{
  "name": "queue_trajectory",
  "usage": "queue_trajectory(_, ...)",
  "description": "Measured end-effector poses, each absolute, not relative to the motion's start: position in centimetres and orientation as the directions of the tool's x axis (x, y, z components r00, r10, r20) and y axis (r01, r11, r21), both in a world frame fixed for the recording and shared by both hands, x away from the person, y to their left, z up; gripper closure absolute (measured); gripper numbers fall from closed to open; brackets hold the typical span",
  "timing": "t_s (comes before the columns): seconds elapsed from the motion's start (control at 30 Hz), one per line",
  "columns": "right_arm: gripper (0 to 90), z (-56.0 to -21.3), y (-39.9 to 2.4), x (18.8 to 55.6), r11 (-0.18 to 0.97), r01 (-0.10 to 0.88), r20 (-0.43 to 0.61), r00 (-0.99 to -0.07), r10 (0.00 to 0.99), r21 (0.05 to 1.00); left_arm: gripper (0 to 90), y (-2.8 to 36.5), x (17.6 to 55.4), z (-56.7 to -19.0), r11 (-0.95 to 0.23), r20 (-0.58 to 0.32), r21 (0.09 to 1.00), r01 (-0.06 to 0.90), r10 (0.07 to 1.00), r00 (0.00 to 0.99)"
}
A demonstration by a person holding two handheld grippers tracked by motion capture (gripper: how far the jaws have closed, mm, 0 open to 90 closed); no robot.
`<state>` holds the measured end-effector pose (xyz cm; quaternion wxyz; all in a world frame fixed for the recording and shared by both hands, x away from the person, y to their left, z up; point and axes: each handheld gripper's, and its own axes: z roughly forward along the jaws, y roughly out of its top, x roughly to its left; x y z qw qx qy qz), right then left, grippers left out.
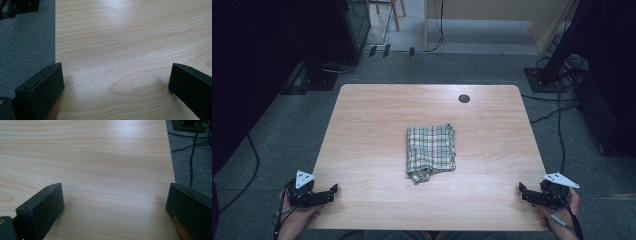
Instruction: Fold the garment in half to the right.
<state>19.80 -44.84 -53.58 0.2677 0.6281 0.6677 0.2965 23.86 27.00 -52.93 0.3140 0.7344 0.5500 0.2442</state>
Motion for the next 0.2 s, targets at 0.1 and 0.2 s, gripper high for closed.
queue_trajectory(0.1,1.3,-53.59,-45.04,19.5,0.031,0.68,0.018,-0.065,0.998,0.732,0.4,27.0,23.87,-52.93,-0.198,0.014,0.73,0.655,0.961,0.276)
queue_trajectory(0.2,1.3,-53.59,-45.1,19.42,0.034,0.681,0.015,-0.066,0.998,0.732,0.4,27.0,23.87,-52.93,-0.198,0.014,0.729,0.655,0.961,0.276)
